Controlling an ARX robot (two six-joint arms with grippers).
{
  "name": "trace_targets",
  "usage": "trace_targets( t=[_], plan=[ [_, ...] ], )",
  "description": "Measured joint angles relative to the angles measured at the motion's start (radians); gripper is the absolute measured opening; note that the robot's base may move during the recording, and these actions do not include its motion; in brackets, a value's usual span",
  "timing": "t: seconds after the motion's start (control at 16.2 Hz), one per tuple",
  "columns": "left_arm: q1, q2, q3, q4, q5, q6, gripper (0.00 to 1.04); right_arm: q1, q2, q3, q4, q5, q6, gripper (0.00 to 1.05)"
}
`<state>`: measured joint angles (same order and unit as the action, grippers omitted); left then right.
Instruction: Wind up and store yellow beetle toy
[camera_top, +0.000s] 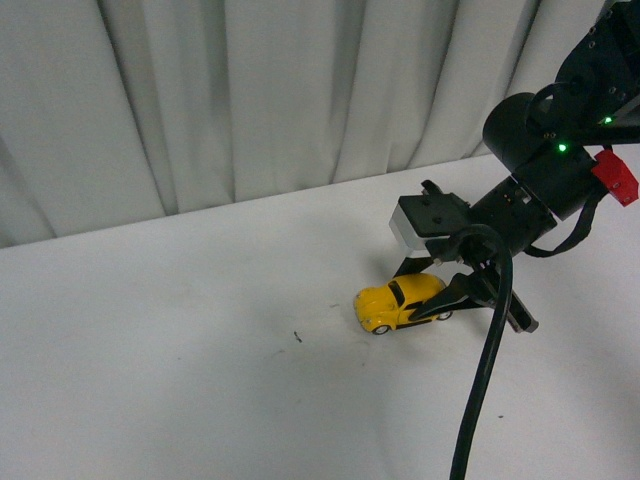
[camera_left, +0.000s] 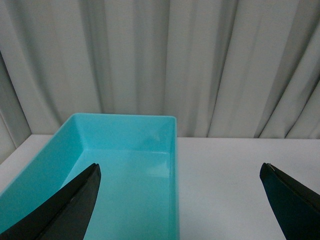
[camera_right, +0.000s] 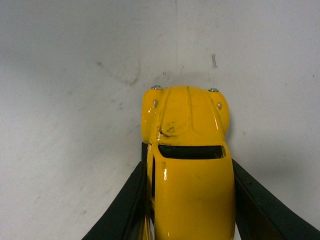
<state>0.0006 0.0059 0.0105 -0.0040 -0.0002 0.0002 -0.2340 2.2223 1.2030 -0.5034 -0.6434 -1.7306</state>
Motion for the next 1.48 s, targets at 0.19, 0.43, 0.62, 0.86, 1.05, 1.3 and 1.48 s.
trace_targets(
  t=[0.19,0.43,0.62,0.86,1.05,1.3,1.48],
  plan=[
    [0.0,0.0,0.0,0.0,0.0,0.0,0.98,-0.076,-0.013,-0.04,0.01,-0.004,-0.003,0.41],
    [0.0,0.0,0.0,0.0,0.0,0.0,0.98,-0.165,-0.032,-0.091,0.016,-0.007,-0.004,0.41],
    [0.0,0.0,0.0,0.0,0.0,0.0,0.98,-0.182,-0.039,-0.098,0.006,-0.004,-0.006,0.41],
    [0.0,0.0,0.0,0.0,0.0,0.0,0.98,-0.178,-0.026,-0.118,-0.058,0.021,-0.013,0.79],
    [0.0,0.0,0.0,0.0,0.0,0.0,0.98,-0.177,-0.026,-0.118,-0.059,0.022,-0.017,0.99],
    [0.0,0.0,0.0,0.0,0.0,0.0,0.98,-0.174,-0.026,-0.118,-0.055,0.021,-0.016,0.98],
    [0.0,0.0,0.0,0.0,0.0,0.0,0.98,-0.172,-0.027,-0.118,-0.053,0.021,-0.014,0.98]
  ],
)
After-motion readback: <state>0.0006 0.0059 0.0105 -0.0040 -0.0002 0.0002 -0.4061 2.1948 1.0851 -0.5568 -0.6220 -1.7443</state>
